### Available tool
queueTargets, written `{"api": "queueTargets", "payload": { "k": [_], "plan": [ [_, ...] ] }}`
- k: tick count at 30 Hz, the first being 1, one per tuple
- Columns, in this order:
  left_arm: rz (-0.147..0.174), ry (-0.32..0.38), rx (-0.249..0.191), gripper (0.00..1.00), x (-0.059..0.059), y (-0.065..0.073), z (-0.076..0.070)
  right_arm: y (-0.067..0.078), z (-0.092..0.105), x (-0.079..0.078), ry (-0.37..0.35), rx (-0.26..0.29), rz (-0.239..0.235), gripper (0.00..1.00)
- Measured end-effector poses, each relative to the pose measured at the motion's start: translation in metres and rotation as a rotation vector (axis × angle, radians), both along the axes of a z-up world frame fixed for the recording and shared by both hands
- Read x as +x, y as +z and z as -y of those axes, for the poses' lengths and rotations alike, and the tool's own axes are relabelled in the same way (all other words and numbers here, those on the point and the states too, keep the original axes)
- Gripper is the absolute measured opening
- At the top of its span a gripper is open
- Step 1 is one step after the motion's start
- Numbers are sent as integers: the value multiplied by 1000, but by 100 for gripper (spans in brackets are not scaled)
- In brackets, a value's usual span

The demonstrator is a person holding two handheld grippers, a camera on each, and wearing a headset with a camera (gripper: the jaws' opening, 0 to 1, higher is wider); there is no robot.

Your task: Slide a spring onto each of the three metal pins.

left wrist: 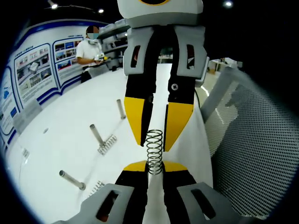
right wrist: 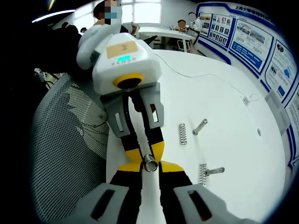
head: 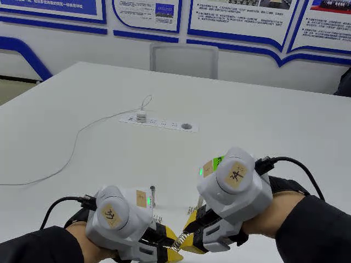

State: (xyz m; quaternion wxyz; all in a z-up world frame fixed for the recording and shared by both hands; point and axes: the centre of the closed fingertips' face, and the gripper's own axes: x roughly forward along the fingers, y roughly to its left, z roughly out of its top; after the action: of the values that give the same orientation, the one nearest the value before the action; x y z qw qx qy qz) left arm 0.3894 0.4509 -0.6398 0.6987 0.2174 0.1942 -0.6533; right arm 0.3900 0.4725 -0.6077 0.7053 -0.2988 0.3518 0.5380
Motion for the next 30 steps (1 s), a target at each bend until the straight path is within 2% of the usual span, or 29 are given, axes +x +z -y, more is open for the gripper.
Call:
{"api": "queueTargets", "payload": {
  "k": [10, 17, 25, 30],
  "plan": [
    [2, 15, -11, 12, 3, 2, 0, 2, -2, 1, 0, 5, -2, 12],
    [3, 49, -6, 19, 11, 3, -8, 8, 8, 7, -22, -4, 6, 12],
    [-4, 105, -18, 27, 23, 12, -26, 15, 42, 18, -87, -30, 18, 12],
    [-14, 158, -24, 31, 30, 13, -44, 21, 67, 27, -134, -53, 28, 12]
  ]
}}
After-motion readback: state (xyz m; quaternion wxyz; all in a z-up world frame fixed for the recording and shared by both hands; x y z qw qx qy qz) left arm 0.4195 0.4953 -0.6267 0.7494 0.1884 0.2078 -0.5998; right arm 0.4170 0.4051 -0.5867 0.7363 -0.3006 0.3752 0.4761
